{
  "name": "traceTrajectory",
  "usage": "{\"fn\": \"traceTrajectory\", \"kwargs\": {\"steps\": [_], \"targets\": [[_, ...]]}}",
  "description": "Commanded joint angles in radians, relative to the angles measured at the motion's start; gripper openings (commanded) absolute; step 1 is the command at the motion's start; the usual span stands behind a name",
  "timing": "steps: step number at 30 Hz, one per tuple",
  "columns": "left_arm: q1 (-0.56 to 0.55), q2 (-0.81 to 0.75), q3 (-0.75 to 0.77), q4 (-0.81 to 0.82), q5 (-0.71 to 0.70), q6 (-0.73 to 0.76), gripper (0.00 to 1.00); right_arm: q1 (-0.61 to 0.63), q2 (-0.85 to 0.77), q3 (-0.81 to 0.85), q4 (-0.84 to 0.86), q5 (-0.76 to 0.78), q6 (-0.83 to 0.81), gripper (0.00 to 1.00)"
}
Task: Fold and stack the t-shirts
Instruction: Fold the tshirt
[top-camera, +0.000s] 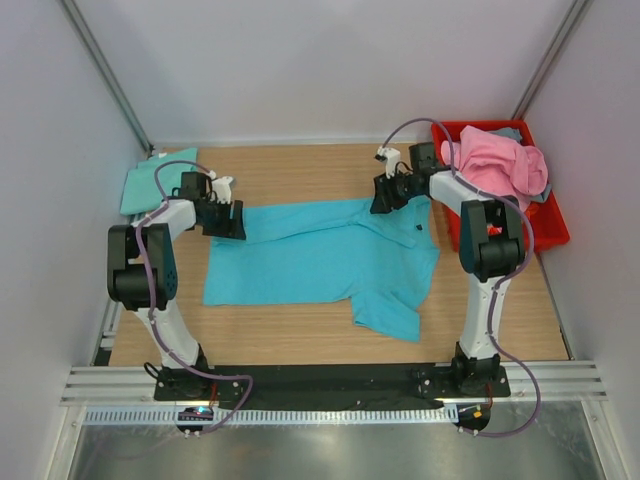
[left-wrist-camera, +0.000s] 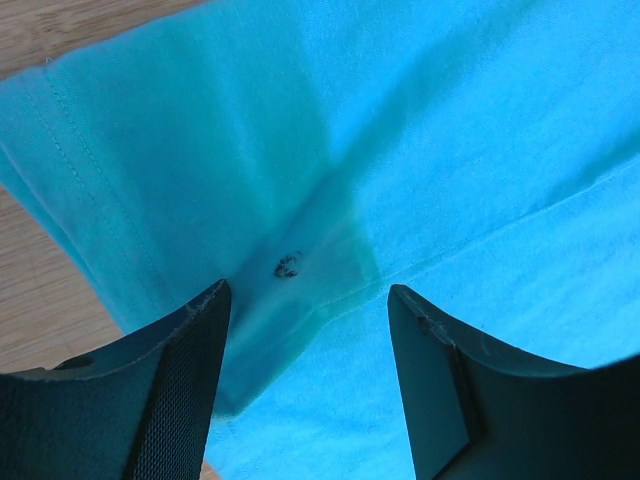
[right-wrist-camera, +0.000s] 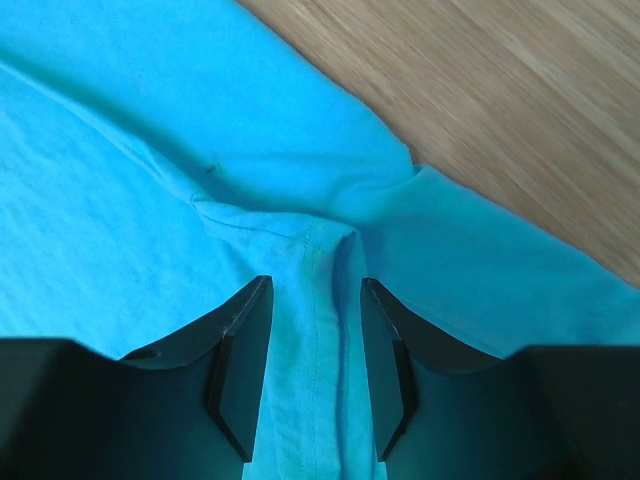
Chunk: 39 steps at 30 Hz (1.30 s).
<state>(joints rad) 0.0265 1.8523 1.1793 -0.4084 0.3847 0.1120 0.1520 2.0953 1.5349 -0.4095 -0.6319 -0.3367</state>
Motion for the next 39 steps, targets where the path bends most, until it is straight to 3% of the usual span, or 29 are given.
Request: {"fn": "traceTrajectory", "kwargs": {"steps": [1,10,14,18,32,33,35,39], "targets": [[-0.002,-0.018,-0.006,0.006,0.026,0.002,0.66,0.012,0.025,0.063,0.000,-0.026,0.010,0.47],[-0.002,-0.011,-0.007,0.008,0.022,-0.003,0.66,0.014,0.074,0.088,0.001,-0.012,0.007,0.45],[-0.002,-0.011,-0.010,0.010,0.020,-0.003,0.66,0.014,0.069,0.079,0.001,-0.025,0.002,0.23],[-0.002,-0.011,-0.013,0.013,0.016,-0.002,0.66,0.018,0.014,0.038,0.001,-0.035,0.010,0.16],[0.000,-0.031,-0.030,0.026,0.006,0.006,0.66,0.165,-0.277,-0.214,-0.060,0.004,-0.032,0.15],[0.001,-0.034,-0.029,0.026,0.006,0.005,0.66,0.175,-0.293,-0.246,-0.061,0.001,-0.015,0.16],[0.000,-0.047,-0.033,0.025,0.005,0.005,0.66,0.198,-0.325,-0.278,-0.061,-0.014,0.008,0.28],[0.000,-0.065,-0.037,0.022,0.006,0.009,0.66,0.215,-0.366,-0.347,-0.075,-0.025,0.019,0.36]]}}
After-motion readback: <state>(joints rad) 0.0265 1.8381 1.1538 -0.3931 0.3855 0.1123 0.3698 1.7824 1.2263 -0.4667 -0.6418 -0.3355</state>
